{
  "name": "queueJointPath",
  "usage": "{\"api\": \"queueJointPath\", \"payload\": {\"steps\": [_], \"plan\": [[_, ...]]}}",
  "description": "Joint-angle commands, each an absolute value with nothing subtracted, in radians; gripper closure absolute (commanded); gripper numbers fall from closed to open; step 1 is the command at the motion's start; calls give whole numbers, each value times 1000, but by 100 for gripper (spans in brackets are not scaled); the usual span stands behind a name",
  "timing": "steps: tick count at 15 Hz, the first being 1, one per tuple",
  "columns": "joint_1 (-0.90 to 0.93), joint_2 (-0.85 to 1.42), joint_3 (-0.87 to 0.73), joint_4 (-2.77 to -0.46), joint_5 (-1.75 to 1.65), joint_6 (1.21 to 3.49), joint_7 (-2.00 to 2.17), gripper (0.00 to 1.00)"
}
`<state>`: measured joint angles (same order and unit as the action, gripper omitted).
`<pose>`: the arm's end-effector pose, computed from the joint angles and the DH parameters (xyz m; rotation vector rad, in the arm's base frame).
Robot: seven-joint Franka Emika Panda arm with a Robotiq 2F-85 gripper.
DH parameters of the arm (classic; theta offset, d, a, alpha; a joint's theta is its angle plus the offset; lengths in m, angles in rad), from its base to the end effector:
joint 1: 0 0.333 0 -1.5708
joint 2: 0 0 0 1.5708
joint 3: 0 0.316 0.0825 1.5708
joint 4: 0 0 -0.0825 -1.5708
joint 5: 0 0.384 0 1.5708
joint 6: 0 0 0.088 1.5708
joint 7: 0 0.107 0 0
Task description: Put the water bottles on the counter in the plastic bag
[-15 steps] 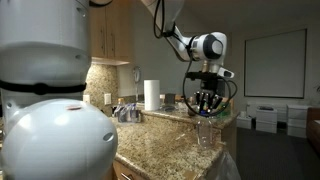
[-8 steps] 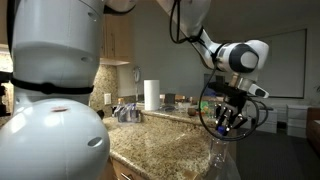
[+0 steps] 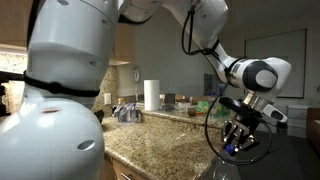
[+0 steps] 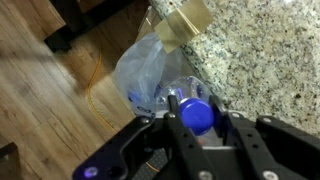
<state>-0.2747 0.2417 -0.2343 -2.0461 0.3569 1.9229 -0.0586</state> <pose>0.4900 -0.2431 0.3040 -2.6368 0.8712 0.3731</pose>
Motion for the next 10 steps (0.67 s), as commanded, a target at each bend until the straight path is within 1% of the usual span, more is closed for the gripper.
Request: {"api": "queueJointPath", "payload": {"steps": [1, 6, 10], "plan": [[-289, 282, -229, -2058, 398, 1994, -49, 91], [-298, 347, -217, -2063, 451, 2097, -34, 91], [-300, 395, -188, -2059, 521, 2130, -39, 91]]}}
